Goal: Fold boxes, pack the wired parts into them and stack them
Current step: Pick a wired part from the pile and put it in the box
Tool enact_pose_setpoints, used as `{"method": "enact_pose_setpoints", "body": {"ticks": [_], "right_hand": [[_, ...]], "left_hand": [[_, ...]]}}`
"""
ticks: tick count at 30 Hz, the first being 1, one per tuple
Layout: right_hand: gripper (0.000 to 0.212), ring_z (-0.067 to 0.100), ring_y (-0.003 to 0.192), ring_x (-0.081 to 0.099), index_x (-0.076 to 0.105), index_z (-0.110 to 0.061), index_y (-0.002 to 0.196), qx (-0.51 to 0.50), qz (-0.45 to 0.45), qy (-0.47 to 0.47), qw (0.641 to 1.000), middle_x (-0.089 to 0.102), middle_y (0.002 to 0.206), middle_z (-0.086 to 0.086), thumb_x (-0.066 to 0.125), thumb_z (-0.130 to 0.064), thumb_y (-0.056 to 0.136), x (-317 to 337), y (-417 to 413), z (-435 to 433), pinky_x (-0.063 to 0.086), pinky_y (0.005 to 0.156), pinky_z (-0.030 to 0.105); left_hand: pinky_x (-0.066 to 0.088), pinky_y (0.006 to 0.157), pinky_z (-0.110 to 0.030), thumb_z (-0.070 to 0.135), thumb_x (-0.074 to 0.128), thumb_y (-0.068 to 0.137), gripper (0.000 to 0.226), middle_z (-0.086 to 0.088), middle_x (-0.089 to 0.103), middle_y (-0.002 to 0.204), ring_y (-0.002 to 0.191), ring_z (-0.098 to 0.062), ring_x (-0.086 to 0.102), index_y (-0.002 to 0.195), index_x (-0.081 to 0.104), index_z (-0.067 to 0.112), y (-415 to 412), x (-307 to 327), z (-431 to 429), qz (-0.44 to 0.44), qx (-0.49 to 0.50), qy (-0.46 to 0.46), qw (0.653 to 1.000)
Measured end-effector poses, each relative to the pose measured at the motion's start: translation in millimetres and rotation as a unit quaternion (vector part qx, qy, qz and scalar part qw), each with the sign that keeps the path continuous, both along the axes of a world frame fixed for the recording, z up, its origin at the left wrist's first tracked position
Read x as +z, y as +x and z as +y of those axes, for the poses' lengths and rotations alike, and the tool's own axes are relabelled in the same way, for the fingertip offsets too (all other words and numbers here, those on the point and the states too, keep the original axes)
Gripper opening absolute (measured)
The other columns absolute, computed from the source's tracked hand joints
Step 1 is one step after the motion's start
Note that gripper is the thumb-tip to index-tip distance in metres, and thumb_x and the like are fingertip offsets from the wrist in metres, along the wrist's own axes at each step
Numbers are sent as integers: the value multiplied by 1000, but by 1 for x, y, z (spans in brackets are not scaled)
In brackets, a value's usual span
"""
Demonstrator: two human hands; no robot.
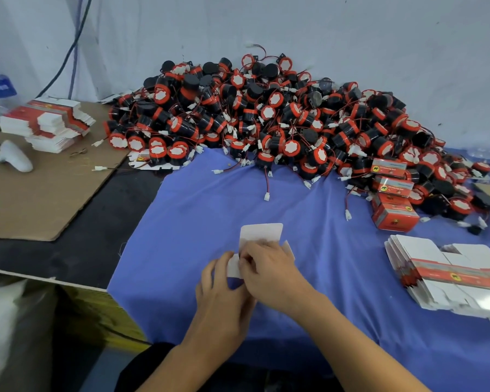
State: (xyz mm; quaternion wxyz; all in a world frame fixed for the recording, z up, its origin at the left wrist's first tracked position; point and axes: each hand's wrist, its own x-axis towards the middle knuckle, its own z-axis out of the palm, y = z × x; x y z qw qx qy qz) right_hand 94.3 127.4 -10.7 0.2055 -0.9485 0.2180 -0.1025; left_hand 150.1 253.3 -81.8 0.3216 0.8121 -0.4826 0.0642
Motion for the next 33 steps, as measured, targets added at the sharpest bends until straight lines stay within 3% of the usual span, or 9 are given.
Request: {"method": "enact_pose_setpoints", "body": {"ticks": [3,7,10,12,16,20,25,30,33], "right_hand": [[21,13,83,55,64,-15,75,1,11,32,999,68,87,-10,48,-17,87,4,1,-4,37,77,31],[15,12,84,55,67,-15,78,-28,0,62,998,67,88,-9,54,-11,81,7,4,-5,36,81,28],[6,20,93,48,54,-17,90,-53,-24,5,998,58,97,-2,57,-16,85,1,2,-4,32,81,29],[9,20,98,45,55,-15,93,-61,-45,3,997,53,104,-1,59,-19,87,0,-2,-3,36,86,28],[11,17,98,49,58,-21,93,-58,-21,-64,996,55,104,-6,51,-30,93,1,-8,-2,39,91,28],[18,16,92,52,60,-26,93,-30,-21,-120,992,58,102,-10,43,-28,97,4,-15,-1,37,73,27],[18,17,84,49,63,-27,94,-4,-38,-83,996,57,106,-8,46,-21,98,-3,-24,-5,31,63,26],[30,12,111,47,69,-32,91,51,-49,-94,993,50,123,-11,39,-29,93,-14,-34,-12,40,90,28],[31,12,117,44,72,-27,88,74,-83,-88,990,49,125,-6,42,-23,93,-18,-35,-13,40,99,32]], "left_hand": [[39,106,-34,14,69,87,35,6,24,159,144,-13,23,116,69,34,-1,-1,7,75,-21,-87,993],[47,102,-22,10,70,84,23,7,43,151,137,-1,43,95,70,31,2,1,12,179,3,-227,957],[54,100,-40,7,70,89,31,16,61,133,124,-4,59,105,61,33,8,7,8,337,-9,-250,908],[55,99,-35,12,65,90,41,18,63,128,122,-6,61,115,56,43,11,15,2,400,-49,-237,884],[55,96,-35,23,49,94,37,18,67,124,116,-6,64,121,57,47,19,20,-10,400,-60,-179,897],[57,93,-44,37,45,99,26,15,72,113,104,-8,69,115,64,44,24,20,-17,414,-39,-165,894],[60,81,-48,41,54,98,14,15,74,96,90,-9,71,99,68,41,31,26,-24,398,-9,-151,905],[59,83,-50,36,67,94,13,13,72,85,86,-13,70,83,69,30,39,33,-33,444,33,-111,888],[62,75,-44,39,72,89,14,10,72,89,80,-9,69,87,67,26,39,37,-39,484,50,-104,867]]}}
